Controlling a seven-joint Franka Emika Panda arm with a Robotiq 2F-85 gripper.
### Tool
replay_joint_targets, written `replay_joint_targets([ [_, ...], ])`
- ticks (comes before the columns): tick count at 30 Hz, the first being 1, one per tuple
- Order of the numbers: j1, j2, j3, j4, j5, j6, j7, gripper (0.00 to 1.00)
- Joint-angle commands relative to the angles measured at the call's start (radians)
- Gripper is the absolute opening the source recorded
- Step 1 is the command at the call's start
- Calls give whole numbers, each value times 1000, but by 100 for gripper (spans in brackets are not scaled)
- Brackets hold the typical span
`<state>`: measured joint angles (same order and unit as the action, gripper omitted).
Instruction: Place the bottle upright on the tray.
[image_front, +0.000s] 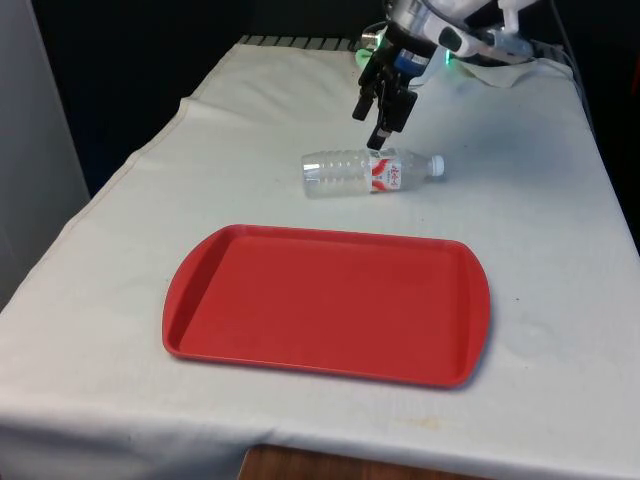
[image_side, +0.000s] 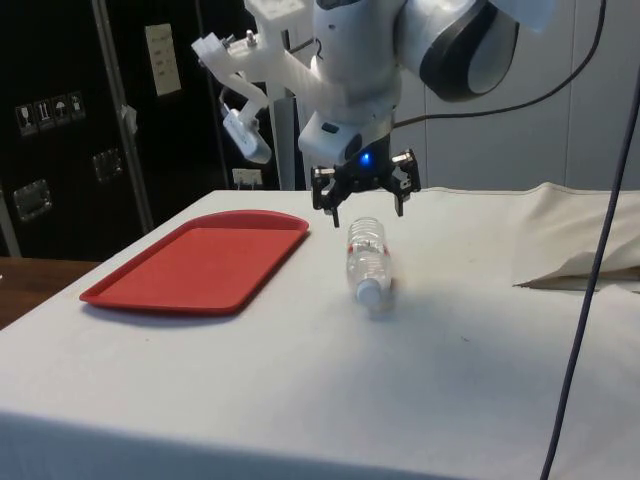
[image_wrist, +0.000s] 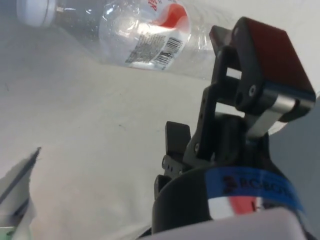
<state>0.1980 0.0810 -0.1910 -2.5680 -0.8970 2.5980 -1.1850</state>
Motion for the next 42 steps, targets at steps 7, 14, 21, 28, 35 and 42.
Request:
replay_joint_targets([
  [7,7,0,10,14,-84,-35,86,100],
  [14,4,0,30,10,-121,-65,134,100],
  [21,10,3,47,23,-192,-108,214,100],
  [28,11,8,70,28,-238,-149,276,100],
  [35,12,16,95,34,-276,-192,333,100],
  [42,14,28,125,41,-315,-241,397,100],
])
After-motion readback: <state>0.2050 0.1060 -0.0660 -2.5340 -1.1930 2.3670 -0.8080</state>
